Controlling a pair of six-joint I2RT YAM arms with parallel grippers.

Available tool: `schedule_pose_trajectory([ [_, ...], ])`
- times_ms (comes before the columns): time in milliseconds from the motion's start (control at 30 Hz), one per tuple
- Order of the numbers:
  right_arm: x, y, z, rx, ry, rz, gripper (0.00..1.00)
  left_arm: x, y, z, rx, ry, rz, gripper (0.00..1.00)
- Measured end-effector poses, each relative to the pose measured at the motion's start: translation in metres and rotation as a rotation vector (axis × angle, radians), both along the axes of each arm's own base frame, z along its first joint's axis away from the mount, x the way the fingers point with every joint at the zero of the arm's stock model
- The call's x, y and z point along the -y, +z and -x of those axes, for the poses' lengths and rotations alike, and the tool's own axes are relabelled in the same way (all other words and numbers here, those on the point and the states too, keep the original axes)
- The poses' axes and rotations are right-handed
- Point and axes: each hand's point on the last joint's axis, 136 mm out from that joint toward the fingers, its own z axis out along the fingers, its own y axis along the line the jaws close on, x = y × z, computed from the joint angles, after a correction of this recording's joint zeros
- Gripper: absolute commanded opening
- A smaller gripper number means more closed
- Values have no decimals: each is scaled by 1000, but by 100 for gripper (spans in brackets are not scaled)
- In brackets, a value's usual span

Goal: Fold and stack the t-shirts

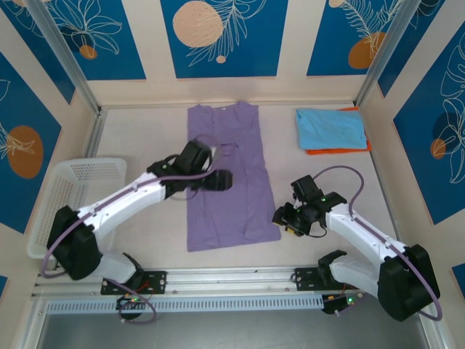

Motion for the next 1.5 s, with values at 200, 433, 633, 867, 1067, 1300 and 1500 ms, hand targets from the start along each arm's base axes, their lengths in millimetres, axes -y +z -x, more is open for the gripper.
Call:
schedule_pose_trajectory([
  [200,3,-14,4,-23,3,9,47,-74,-83,66,-197,100,-151,57],
  [433,1,-29,9,-69,26,15,42,-95,-113,96,-278,137,-174,52],
  [633,-3,-32,14,-78,50,10,42,-100,-120,110,-309,130,-171,50],
  [867,-4,-36,16,-96,57,16,35,-95,-132,122,-363,111,-143,46],
  [1067,-3,-38,17,-111,58,28,24,-95,-136,123,-374,122,-163,44],
  [1300,-4,-38,17,-109,63,26,26,-91,-134,125,-361,96,-178,49],
  [1500,-6,-37,16,-103,70,21,26,-78,-129,140,-369,8,-136,46],
])
